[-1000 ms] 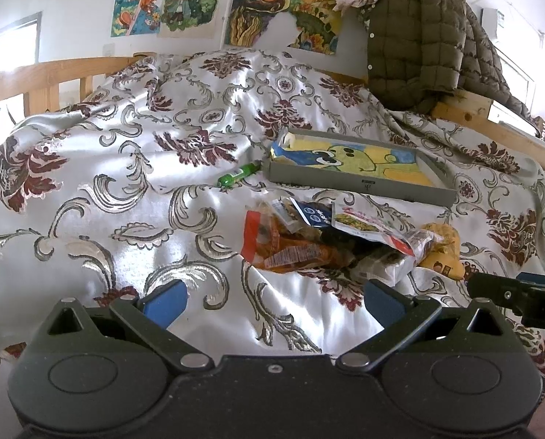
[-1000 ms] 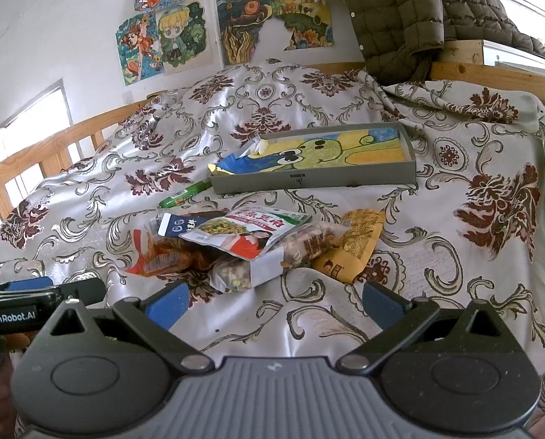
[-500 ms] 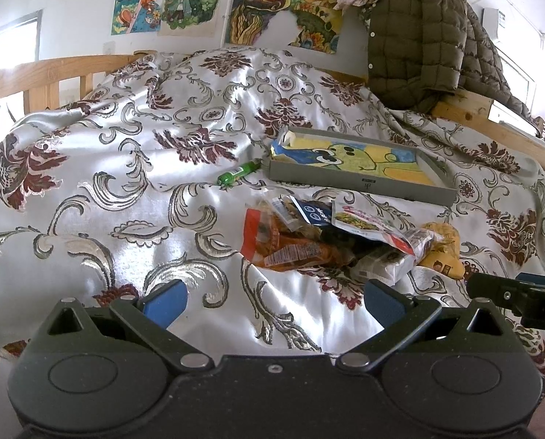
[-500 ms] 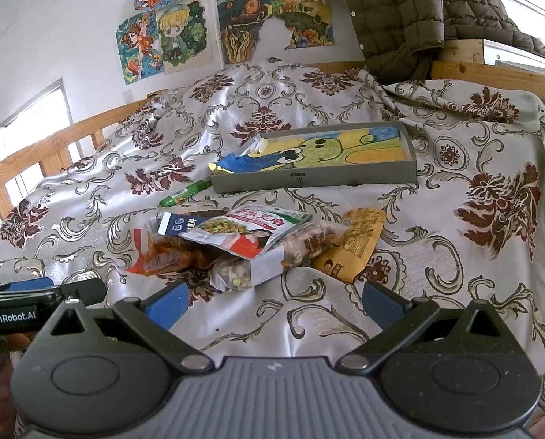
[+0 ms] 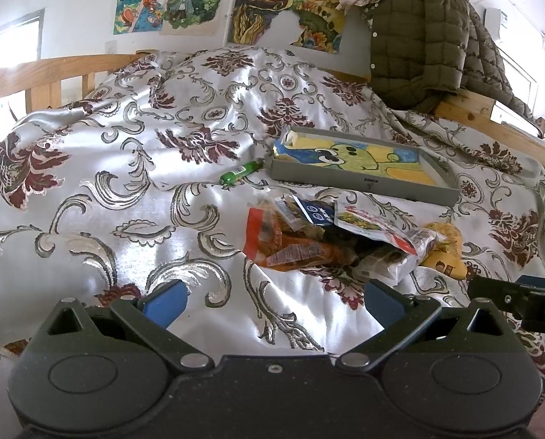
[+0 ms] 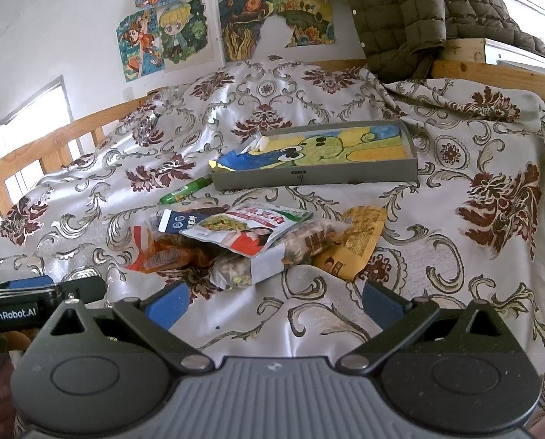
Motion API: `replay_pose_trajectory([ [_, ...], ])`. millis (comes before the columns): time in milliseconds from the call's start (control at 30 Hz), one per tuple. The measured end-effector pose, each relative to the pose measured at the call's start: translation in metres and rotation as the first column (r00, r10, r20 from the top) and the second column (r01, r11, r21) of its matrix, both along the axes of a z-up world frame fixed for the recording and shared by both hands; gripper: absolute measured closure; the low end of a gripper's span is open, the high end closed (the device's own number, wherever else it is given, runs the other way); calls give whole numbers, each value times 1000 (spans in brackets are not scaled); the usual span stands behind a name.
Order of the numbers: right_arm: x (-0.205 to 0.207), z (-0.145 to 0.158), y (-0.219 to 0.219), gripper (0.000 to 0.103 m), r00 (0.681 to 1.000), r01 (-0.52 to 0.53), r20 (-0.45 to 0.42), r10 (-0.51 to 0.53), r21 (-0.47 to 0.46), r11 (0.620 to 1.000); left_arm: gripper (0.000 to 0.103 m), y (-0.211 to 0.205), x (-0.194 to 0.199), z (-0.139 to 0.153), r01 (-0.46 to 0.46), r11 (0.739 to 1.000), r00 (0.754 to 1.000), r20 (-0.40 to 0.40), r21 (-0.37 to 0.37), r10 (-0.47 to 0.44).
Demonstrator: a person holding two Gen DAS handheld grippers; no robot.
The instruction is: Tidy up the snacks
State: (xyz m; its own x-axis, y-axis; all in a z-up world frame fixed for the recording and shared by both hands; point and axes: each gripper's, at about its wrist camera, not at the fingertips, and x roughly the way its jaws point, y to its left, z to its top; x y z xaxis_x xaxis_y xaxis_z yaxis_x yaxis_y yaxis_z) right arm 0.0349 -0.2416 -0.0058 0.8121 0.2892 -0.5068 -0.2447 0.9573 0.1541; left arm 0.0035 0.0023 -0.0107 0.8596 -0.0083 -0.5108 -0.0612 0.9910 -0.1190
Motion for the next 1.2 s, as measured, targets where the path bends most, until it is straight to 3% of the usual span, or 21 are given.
replay_pose_trajectory([
  [300,4,2,-1,0,997,55,-54,-57,-39,998,1,7,2,1,-23,1000,1000,7,-9,23],
  [633,15,14,-1,0,998,33,-49,-37,-88,996,1,-5,27,14,15,999,1000,-14,36,-14],
  [833,34,16,-11,0,999,21,-41,-26,-114,993,1,-12,54,18,22,1000,998,-58,19,-21],
  [1200,86,13,-31,0,1000,20,-20,-24,-151,988,1,-38,101,33,42,999,998,-58,30,-40],
])
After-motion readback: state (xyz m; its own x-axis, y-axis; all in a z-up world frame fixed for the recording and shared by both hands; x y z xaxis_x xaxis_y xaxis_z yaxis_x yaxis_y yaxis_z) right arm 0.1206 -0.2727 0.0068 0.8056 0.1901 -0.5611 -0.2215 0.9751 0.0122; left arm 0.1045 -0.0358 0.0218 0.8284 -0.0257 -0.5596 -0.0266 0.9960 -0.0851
